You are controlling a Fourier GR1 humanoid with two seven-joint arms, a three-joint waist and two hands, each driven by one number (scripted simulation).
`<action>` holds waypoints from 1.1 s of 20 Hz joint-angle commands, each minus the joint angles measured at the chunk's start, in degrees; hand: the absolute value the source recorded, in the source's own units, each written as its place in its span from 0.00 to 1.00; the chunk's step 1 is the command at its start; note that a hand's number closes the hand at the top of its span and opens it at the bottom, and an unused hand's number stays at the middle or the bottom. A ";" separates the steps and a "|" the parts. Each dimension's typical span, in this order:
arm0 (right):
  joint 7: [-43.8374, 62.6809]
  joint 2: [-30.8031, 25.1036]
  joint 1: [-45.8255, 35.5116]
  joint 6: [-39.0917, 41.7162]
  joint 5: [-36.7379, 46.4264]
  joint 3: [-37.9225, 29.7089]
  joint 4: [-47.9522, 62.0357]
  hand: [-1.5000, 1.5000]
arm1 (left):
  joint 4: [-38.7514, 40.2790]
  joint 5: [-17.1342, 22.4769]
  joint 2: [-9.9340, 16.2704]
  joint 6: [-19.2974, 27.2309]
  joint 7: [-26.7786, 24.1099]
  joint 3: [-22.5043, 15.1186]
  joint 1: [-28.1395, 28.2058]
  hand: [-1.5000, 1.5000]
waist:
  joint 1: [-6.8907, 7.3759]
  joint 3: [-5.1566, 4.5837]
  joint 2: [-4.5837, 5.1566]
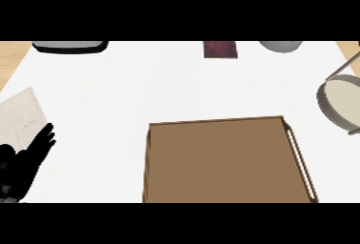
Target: Pick the sweet potato from the tray and place it in the tiered basket
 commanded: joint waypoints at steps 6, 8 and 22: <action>-12.86 -17.97 0.00 0.41 18.71 11.26 9.56 1.00 | 0.86 2.08 -0.78 -0.39 0.57 0.58 -2.74 0.50 | -0.13 -0.74 0.63; -16.52 -19.41 -1.74 -2.26 21.81 13.35 15.03 1.00 | -0.31 1.43 -1.55 0.51 1.57 -0.86 -3.58 0.50 | 0.74 -0.69 0.93; -30.17 -23.97 -15.17 -5.04 28.54 16.23 40.49 1.00 | 1.76 1.01 -1.92 0.07 -0.02 -0.53 -3.27 0.50 | 0.61 -0.70 0.57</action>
